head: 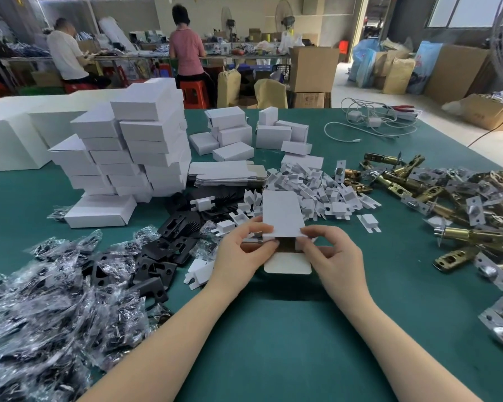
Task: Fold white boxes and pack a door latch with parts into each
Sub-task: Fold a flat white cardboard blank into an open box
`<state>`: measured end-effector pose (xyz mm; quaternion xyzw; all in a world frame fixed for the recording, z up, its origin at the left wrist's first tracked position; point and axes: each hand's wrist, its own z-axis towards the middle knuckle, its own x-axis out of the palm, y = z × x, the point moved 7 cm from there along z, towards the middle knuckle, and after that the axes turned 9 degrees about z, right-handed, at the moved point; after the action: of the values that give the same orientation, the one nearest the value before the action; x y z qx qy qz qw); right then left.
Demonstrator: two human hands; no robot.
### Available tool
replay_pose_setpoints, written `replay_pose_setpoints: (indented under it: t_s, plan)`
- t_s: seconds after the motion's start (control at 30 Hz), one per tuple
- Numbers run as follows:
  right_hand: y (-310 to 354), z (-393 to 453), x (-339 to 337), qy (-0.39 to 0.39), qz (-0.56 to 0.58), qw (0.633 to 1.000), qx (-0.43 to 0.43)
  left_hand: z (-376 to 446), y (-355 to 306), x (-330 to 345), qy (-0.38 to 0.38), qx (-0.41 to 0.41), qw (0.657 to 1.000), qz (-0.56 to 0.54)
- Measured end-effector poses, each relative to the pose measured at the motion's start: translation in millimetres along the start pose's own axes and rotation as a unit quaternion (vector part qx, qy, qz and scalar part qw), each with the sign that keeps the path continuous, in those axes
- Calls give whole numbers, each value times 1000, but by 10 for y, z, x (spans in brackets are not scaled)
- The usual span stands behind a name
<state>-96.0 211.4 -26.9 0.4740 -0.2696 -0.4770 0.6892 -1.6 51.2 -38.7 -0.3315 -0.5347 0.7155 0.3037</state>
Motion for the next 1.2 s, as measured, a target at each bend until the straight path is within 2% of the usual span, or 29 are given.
replay_pose_setpoints:
  t_s: [0.13, 0.2, 0.73, 0.87, 0.97, 1.07, 1.2]
  plan:
    - [120, -42, 98, 79, -69, 989, -104, 21, 42, -77, -51, -9, 996, -69]
    - [111, -68, 146, 118, -109, 978, -131, 27, 56, -74, -52, -12, 995, -82]
    - [192, -75, 134, 204, -189, 951, -134, 19, 9, -6, 24, 5, 999, -35]
    - [131, -60, 126, 173, -147, 967, -119, 25, 2, -7, 24, -8, 999, -35]
    - [89, -41, 137, 143, -71, 985, -66, 10, -23, 11, 30, -23, 998, -52]
    - [119, -35, 106, 105, -49, 989, -89, -22, -68, 60, 51, -28, 995, -86]
    - [98, 0, 57, 65, -31, 996, -57, -58, -148, 66, 44, 24, 999, -10]
